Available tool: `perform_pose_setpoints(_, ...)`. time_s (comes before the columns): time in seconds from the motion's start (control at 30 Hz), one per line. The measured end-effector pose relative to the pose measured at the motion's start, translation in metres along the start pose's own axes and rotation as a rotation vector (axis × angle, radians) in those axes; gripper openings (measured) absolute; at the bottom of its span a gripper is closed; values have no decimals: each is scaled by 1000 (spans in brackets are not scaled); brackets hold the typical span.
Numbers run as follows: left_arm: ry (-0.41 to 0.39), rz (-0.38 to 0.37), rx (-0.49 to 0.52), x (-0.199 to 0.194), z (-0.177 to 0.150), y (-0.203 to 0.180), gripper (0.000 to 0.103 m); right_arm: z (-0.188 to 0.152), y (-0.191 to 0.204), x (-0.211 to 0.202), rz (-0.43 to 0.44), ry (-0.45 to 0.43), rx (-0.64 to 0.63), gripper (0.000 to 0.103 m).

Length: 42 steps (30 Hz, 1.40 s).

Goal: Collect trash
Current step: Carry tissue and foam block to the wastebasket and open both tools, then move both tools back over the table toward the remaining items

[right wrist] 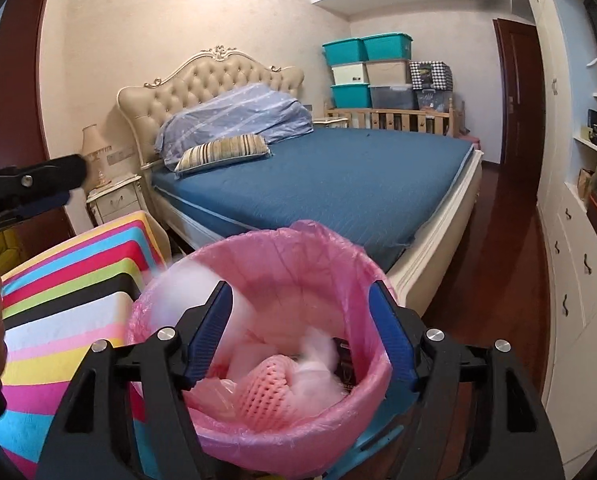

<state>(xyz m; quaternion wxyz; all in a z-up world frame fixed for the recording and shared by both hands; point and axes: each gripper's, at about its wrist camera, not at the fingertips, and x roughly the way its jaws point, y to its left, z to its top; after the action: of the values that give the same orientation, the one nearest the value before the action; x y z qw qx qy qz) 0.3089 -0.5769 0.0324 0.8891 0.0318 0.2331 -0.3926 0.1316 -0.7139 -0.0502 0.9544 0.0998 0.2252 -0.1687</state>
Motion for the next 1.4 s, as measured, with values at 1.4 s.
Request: perform_pose_setpoints(1.4,-70,1011,-371,-509,-233,402,98,-91,563,-75,644,150,-486,73)
